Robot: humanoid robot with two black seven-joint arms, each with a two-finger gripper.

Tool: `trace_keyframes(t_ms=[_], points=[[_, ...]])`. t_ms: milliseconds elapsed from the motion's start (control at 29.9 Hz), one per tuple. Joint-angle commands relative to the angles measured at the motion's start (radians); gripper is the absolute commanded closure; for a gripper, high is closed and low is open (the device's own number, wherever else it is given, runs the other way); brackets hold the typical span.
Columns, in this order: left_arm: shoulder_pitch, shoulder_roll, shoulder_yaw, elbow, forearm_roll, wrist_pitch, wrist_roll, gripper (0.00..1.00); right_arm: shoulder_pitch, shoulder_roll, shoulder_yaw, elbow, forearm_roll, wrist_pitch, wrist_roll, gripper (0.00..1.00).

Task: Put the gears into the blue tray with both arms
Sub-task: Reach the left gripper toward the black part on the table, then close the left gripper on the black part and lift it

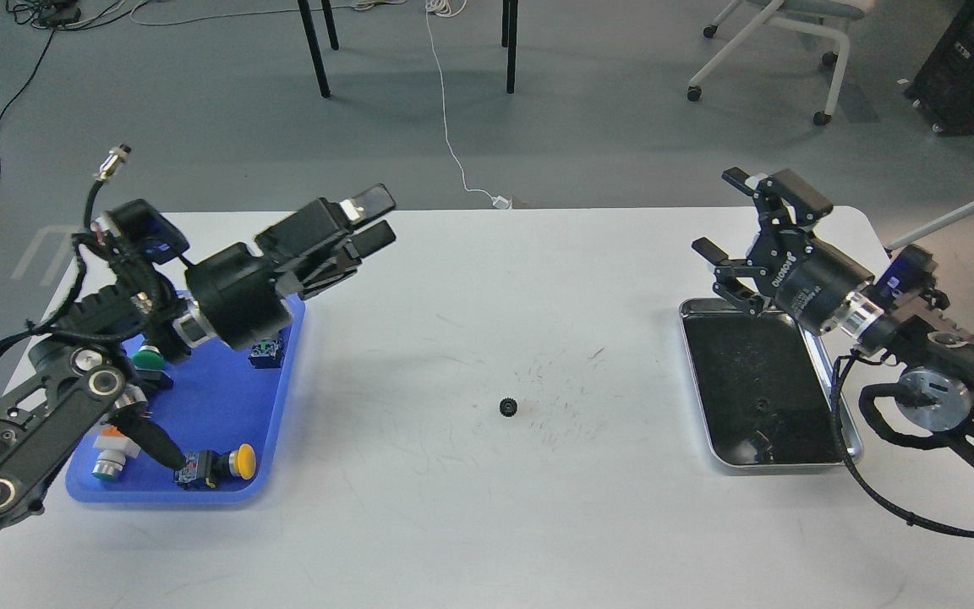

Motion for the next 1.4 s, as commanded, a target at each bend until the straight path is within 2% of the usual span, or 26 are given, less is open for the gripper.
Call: trace_keyframes(t_ms=[0, 100, 234, 334, 535, 769, 970, 1070, 1170, 1271, 1371], points=[[-0.137, -0.009, 0.176, 0.008, 0.27, 0.0, 0.001, 0.02, -0.144, -0.005, 0.168, 0.007, 0.014, 0.016, 0.0, 0.02], [-0.255, -0.036, 0.326, 0.04, 0.496, 0.048, 0.001, 0.02, -0.215, -0.006, 0.241, 0.01, 0.014, 0.019, 0.0, 0.02], [-0.387, -0.136, 0.49, 0.194, 0.713, 0.091, 0.001, 0.03, -0.241, -0.019, 0.255, 0.024, 0.014, 0.019, 0.0, 0.02], [-0.433, -0.194, 0.552, 0.303, 0.713, 0.119, 0.001, 0.04, -0.241, -0.022, 0.26, 0.022, 0.014, 0.019, 0.0, 0.02], [-0.479, -0.277, 0.703, 0.441, 0.713, 0.188, 0.001, 0.09, -0.241, -0.034, 0.263, 0.024, 0.012, 0.019, 0.0, 0.02], [-0.479, -0.354, 0.748, 0.573, 0.713, 0.233, 0.001, 0.24, -0.241, -0.034, 0.262, 0.024, 0.012, 0.019, 0.0, 0.02], [-0.475, -0.357, 0.774, 0.579, 0.713, 0.233, 0.001, 0.3, -0.241, -0.034, 0.26, 0.024, 0.012, 0.019, 0.0, 0.02], [-0.469, -0.357, 0.776, 0.593, 0.713, 0.233, 0.001, 0.38, -0.241, -0.035, 0.26, 0.024, 0.012, 0.019, 0.0, 0.02], [-0.464, -0.362, 0.779, 0.597, 0.713, 0.233, 0.001, 0.41, -0.241, -0.035, 0.26, 0.024, 0.012, 0.019, 0.0, 0.02], [-0.464, -0.371, 0.788, 0.617, 0.713, 0.233, 0.001, 0.51, -0.241, -0.034, 0.26, 0.024, 0.012, 0.019, 0.0, 0.02], [-0.464, -0.382, 0.793, 0.637, 0.713, 0.236, 0.001, 0.7, -0.241, -0.034, 0.26, 0.024, 0.012, 0.019, 0.0, 0.02]])
